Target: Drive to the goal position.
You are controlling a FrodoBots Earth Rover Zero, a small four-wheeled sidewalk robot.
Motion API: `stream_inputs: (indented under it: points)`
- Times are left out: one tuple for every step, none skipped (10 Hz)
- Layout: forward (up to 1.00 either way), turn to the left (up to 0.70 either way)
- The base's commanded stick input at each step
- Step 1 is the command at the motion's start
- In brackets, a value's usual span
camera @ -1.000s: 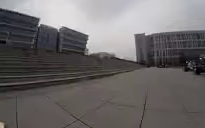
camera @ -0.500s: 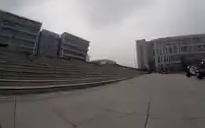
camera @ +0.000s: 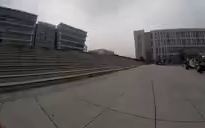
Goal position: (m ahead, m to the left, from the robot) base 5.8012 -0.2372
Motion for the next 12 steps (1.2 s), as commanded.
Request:
stream_inputs:
  points:
    - [0.70, -0.35]
    - [0.70, -0.23]
    - [0.70, -0.06]
    - [0.70, 0.00]
    - [0.70, 0.00]
    - [0.70, 0.00]
    - [0.70, 0.00]
    - [0.70, 0.00]
    - [0.70, 0.00]
    - [0.70, 0.00]
    - [0.70, 0.00]
    - [0.70, 0.00]
